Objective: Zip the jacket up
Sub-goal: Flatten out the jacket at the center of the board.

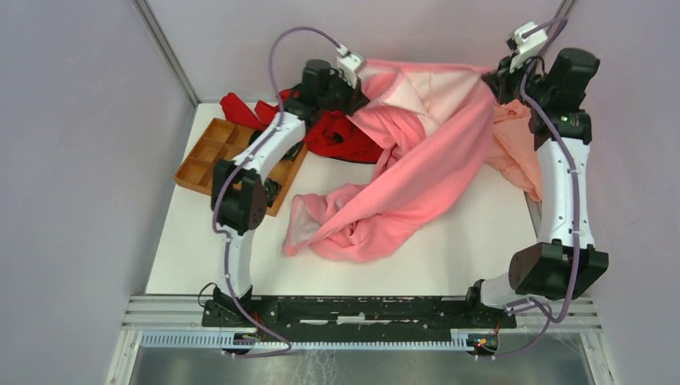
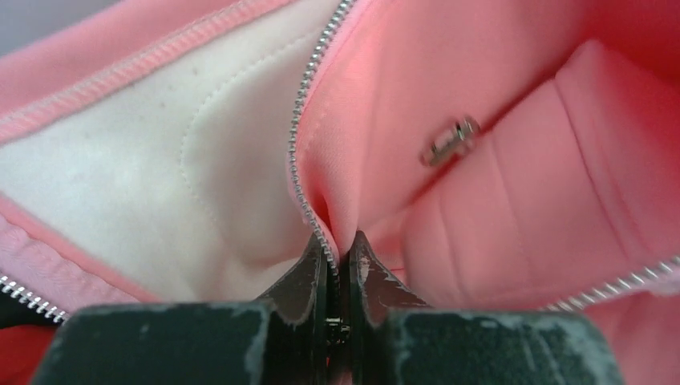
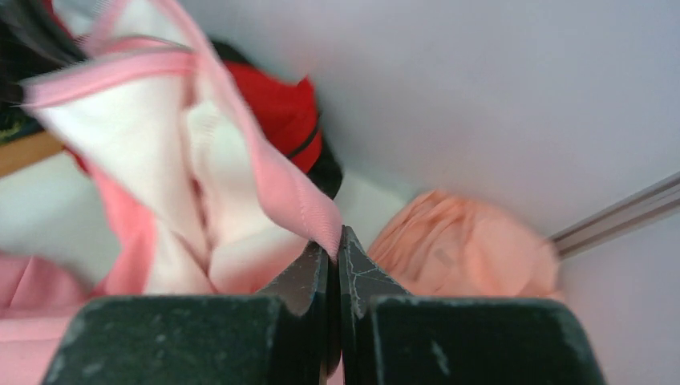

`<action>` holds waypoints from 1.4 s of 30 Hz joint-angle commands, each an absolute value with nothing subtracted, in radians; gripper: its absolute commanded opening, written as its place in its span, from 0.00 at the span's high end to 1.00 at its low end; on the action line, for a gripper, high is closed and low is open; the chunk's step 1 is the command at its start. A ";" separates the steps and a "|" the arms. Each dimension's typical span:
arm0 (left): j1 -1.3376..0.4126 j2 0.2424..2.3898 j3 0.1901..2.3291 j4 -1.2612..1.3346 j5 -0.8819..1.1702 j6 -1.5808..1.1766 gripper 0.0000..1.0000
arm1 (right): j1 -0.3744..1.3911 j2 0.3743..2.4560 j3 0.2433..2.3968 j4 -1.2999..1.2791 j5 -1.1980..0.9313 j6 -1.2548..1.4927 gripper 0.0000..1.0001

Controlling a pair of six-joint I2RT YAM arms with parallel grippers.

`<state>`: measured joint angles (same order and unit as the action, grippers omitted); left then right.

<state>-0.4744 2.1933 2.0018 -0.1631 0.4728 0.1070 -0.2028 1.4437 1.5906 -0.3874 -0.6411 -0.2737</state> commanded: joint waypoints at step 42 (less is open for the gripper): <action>-0.320 1.688 1.679 0.098 0.603 -0.088 0.98 | -0.161 1.538 1.635 -0.092 -0.206 -0.279 0.97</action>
